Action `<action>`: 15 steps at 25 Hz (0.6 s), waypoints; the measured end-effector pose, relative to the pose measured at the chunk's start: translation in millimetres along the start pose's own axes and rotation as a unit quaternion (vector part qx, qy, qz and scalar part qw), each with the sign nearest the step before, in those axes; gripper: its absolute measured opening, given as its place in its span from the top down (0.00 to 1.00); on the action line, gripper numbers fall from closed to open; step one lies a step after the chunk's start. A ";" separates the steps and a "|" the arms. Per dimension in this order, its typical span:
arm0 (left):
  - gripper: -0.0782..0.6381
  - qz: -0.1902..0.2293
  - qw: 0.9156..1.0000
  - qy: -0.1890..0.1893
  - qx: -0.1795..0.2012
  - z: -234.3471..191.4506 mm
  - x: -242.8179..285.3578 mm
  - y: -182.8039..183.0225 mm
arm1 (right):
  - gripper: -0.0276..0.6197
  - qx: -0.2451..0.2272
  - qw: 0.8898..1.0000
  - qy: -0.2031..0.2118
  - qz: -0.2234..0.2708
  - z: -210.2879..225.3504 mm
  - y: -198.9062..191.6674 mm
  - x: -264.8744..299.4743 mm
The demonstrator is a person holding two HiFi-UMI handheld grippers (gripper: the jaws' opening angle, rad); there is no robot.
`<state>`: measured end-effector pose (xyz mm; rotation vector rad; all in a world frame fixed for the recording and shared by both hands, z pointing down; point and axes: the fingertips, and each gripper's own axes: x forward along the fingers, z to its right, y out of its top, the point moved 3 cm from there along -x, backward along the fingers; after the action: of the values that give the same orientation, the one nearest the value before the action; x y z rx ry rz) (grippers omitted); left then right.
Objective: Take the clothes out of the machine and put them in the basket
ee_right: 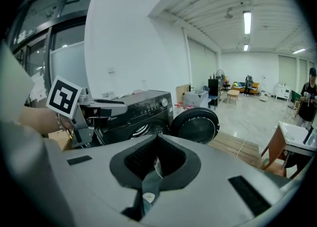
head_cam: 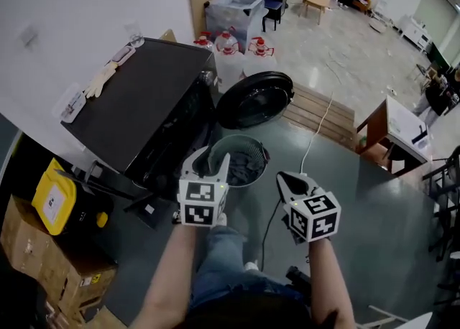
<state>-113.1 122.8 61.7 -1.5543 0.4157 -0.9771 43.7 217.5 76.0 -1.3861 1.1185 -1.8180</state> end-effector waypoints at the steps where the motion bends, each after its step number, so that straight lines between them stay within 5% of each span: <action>1: 0.66 0.007 1.000 0.005 0.000 7.0 -14.1 0.6 | 0.95 -0.003 1.000 0.001 0.008 -5.0 -1.4 -13.0; 12: 0.66 0.055 0.998 0.043 -0.003 60.0 -136.1 -0.9 | 0.95 -0.008 0.996 0.006 0.084 -41.3 -14.2 -112.3; 15: 0.72 0.073 0.996 0.056 -0.008 63.0 -154.4 4.0 | 0.95 -0.017 0.995 0.008 0.099 -46.8 -7.5 -126.0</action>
<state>-153.8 275.1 6.8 -1.4653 0.6087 -0.9515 35.0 339.3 19.3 -1.2328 1.2536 -1.6781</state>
